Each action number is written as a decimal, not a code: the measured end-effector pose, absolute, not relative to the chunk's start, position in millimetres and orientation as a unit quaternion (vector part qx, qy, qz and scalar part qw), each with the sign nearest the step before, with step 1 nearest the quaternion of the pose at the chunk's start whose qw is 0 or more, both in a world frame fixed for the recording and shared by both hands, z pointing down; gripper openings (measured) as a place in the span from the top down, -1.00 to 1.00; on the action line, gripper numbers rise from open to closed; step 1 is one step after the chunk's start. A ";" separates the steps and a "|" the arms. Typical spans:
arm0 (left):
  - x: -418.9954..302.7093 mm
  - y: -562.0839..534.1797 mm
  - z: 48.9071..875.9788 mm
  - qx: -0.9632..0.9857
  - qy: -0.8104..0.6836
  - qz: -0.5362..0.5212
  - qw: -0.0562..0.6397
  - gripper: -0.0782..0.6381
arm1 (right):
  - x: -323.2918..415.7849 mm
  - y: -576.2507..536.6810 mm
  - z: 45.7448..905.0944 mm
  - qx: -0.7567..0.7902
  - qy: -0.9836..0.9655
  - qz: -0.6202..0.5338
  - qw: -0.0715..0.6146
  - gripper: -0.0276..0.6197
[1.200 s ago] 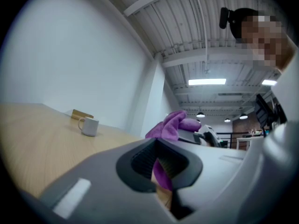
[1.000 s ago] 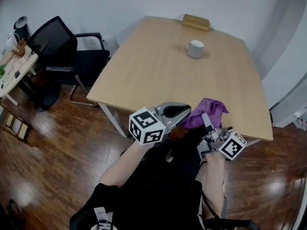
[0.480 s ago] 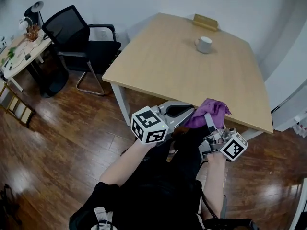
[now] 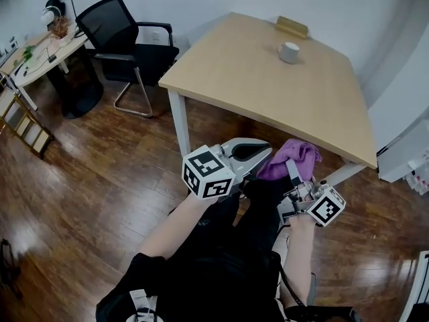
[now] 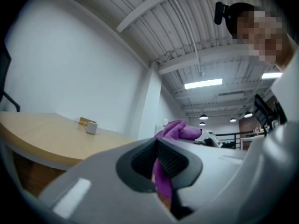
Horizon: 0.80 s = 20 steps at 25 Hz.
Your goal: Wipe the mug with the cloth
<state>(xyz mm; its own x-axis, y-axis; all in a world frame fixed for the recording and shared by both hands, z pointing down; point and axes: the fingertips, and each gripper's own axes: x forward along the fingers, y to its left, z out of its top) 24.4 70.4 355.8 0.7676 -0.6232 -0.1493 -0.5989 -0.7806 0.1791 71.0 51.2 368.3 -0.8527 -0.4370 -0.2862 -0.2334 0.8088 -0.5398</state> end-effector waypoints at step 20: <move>65.7 231.0 348.8 0.928 -0.353 -0.111 0.045 0.73 | 116.3 212.3 363.5 -0.157 0.939 -0.239 0.190 0.66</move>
